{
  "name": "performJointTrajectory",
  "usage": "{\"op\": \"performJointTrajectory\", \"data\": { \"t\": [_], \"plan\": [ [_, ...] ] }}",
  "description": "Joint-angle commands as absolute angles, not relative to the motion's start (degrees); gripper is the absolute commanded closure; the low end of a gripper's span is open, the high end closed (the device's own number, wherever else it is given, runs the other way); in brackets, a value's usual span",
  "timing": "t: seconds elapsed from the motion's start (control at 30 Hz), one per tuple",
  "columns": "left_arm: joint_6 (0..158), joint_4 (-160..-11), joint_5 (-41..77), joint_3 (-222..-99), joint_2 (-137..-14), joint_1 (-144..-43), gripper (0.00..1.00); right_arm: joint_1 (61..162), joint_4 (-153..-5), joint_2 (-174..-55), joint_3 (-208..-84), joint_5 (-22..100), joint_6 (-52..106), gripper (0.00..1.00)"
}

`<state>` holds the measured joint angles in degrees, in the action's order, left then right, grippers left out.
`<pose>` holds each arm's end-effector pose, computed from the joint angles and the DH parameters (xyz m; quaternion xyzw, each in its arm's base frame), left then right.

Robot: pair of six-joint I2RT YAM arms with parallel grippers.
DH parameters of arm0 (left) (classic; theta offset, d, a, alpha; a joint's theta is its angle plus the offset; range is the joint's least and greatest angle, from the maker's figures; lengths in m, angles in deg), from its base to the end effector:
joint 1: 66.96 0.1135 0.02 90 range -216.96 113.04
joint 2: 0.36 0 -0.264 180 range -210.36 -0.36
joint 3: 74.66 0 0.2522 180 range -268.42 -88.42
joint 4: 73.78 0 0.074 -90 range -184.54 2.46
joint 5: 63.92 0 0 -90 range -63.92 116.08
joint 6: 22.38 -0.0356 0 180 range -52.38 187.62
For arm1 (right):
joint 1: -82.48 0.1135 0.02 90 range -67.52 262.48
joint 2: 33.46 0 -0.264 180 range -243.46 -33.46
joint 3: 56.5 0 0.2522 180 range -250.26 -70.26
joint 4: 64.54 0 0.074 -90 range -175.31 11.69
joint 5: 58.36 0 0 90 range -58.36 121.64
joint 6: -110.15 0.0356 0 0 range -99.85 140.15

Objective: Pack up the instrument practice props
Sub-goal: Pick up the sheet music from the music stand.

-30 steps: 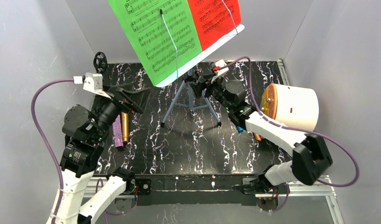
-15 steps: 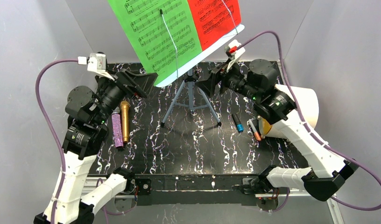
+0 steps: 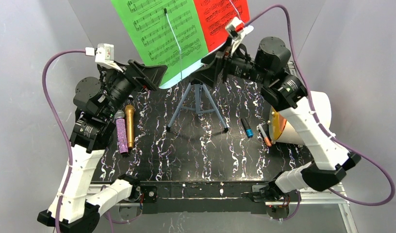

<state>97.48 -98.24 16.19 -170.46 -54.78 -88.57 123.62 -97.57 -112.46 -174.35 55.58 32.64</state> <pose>0.1465 -0.0646 0.5267 0.0264 0.5966 -0.3938 0.6988 0.1954 0.1898 0.5417 -0.3114 0.5973 0.4516 0.5852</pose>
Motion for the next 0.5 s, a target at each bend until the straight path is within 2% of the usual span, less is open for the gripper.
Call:
{"op": "performJointTrajectory", "data": {
  "t": [0.0,0.17,0.47],
  "plan": [
    [97.68,-95.78,17.08,-172.84,-55.19,-88.85,0.11,123.54,-92.84,-117.44,-182.02,60.24,34.81,0.15],
    [97.15,-95.34,18.59,-173.46,-55.88,-88.85,0.14,123.53,-92.07,-121.66,-188.13,61.84,36.29,0.17],
    [94.75,-95.45,20.75,-174.35,-56.34,-88.85,0.24,123.64,-84.87,-124.42,-191.01,66.26,40.77,0.20]
  ]
}}
